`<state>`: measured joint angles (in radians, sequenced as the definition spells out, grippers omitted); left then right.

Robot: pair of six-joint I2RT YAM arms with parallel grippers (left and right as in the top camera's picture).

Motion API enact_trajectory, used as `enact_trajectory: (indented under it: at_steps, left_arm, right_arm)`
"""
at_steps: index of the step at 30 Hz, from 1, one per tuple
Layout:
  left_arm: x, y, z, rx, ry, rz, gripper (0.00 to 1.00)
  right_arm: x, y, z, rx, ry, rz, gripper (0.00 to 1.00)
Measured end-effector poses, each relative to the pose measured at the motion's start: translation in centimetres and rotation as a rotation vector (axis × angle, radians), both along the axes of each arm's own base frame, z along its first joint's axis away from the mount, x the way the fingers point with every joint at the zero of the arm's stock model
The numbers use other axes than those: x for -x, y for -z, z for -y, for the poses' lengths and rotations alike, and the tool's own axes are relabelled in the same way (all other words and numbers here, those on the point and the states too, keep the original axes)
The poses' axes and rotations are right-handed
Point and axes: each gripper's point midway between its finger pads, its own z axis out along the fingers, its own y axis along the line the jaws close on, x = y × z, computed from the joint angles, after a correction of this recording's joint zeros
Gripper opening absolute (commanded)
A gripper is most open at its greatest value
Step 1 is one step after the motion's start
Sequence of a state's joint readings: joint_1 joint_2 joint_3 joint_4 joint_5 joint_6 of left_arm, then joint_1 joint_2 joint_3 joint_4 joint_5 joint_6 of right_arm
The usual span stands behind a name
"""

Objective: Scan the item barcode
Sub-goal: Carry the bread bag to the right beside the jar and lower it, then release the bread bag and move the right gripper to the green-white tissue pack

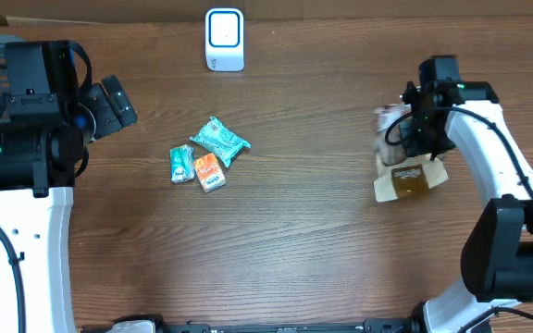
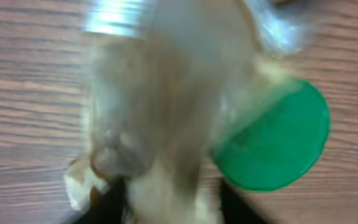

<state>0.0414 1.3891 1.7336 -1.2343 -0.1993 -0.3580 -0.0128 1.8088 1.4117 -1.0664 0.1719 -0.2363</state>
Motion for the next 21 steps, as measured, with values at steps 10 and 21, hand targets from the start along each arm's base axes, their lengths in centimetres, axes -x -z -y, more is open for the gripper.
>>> enact_trajectory:
  at_steps: [10,21]
  left_arm:
    - [0.0,0.0,0.0,0.000,0.000,0.000,0.99]
    - [0.0,0.0,0.0,0.000,0.000,0.000,1.00]
  right_arm:
    - [-1.4,-3.6,-1.9,-0.125,0.087,0.053,1.00]
    - [-8.8,-11.7,-17.2,-0.783,0.061,0.342,0.97]
